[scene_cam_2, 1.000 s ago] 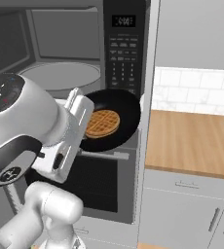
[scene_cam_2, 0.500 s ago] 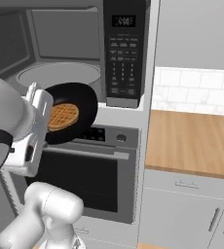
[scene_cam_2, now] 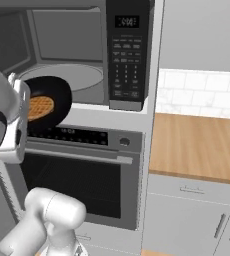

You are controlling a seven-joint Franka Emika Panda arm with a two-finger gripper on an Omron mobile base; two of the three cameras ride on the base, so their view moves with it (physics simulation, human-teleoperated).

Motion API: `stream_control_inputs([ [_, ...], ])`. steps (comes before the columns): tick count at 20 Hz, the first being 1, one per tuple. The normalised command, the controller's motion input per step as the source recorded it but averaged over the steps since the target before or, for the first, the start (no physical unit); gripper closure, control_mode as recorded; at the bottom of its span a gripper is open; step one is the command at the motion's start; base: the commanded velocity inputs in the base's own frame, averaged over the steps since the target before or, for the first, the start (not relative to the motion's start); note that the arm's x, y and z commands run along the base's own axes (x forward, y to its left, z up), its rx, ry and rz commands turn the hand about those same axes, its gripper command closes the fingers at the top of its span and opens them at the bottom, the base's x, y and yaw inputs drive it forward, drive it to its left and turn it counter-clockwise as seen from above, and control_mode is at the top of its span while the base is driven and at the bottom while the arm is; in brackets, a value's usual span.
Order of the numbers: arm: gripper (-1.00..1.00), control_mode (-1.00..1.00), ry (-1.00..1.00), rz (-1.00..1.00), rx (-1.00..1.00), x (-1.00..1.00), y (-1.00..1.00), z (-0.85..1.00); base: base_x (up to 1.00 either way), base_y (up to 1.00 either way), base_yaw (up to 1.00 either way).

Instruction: Open the microwave, place the bowl with waffle inside the microwave, then close the microwave door and turn it on.

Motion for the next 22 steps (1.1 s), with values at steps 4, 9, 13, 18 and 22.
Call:
stream_control_inputs([
  [4, 1.0, -1.0, 0.0, 0.13, 0.02, 0.49, 0.44, 0.06, 0.0, 0.0, 0.0],
  [9, 1.0, -1.0, 0.0, 0.08, 0.02, 0.62, 0.25, 0.0, 0.0, 0.0, 0.0],
  [13, 1.0, -1.0, 0.0, 0.01, 0.0, 0.47, 0.13, 0.0, 0.0, 0.0, 0.0],
  [18, 1.0, -1.0, 0.0, 0.0, 0.0, 0.5, 0.14, 0.0, 0.0, 0.0, 0.0],
  [22, 1.0, -1.0, 0.0, 0.04, 0.0, 0.33, 0.22, 0.0, 0.0, 0.0, 0.0],
])
